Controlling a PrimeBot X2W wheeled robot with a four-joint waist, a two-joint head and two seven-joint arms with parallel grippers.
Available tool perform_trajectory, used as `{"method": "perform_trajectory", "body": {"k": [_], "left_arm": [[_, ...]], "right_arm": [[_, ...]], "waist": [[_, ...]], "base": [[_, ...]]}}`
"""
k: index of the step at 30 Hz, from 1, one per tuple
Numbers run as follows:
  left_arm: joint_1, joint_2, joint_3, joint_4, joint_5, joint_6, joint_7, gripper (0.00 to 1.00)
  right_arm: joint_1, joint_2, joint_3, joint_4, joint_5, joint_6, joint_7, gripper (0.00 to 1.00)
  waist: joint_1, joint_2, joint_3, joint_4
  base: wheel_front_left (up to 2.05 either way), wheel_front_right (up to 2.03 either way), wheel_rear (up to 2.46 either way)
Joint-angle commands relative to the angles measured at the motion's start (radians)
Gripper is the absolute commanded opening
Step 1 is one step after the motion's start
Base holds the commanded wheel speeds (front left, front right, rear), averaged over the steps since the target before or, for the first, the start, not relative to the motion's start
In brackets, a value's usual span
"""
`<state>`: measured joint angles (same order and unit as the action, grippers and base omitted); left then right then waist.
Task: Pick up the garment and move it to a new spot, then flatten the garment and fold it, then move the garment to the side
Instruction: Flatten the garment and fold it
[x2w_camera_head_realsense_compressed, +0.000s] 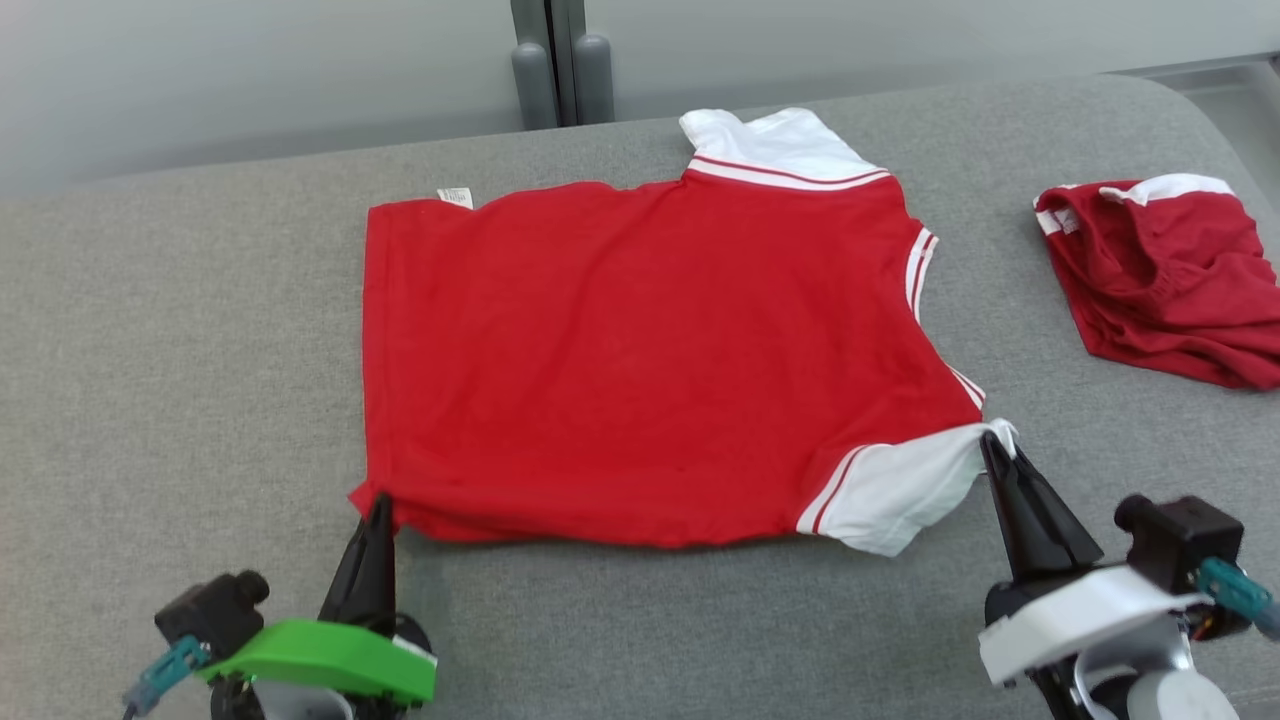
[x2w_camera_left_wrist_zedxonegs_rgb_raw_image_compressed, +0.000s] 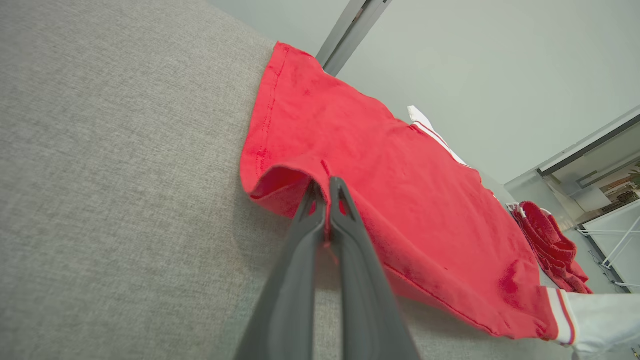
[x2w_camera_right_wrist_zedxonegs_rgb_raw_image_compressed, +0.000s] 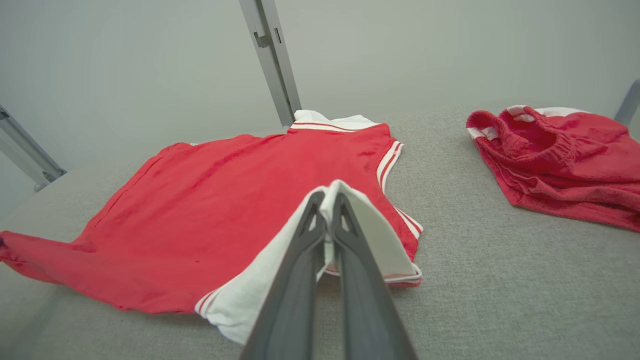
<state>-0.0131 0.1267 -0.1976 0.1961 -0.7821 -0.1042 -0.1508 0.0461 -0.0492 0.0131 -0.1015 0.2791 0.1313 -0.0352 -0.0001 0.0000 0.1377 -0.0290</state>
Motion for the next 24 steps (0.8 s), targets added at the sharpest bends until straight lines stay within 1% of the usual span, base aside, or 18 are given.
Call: {"method": "perform_trajectory", "body": {"k": [1,6,14,21,24], "left_arm": [[-0.036,-0.01,0.004,0.015,-0.021,-0.005,0.002,0.0],[-0.139,-0.031,0.031,0.081,-0.065,-0.006,-0.024,0.0],[-0.294,-0.041,0.028,0.209,-0.064,-0.004,-0.034,0.0],[-0.369,-0.047,0.01,0.291,-0.057,-0.01,-0.044,0.0],[-0.385,-0.05,0.0,0.311,-0.058,-0.012,-0.045,0.0]], "right_arm": [[-0.036,-0.003,0.0,0.023,0.003,-0.001,-0.009,0.0],[-0.181,-0.003,0.0,0.126,0.016,-0.001,-0.025,0.0],[-0.432,-0.003,0.005,0.335,-0.018,-0.001,-0.06,0.0],[-0.597,-0.003,-0.037,0.545,-0.042,-0.001,-0.119,0.0],[-0.656,-0.003,-0.04,0.64,-0.056,-0.001,-0.139,0.0]], "waist": [[0.0001,0.0,0.015,0.003],[0.0001,0.0,0.057,-0.001],[0.0001,0.0,0.121,0.005],[0.0001,0.0,0.146,0.016],[0.0001,0.0,0.15,0.021]], "base": [[0.0,0.0,0.0],[0.0,0.0,0.0],[0.0,0.0,0.0],[0.0,0.0,0.0],[0.0,0.0,0.0]]}}
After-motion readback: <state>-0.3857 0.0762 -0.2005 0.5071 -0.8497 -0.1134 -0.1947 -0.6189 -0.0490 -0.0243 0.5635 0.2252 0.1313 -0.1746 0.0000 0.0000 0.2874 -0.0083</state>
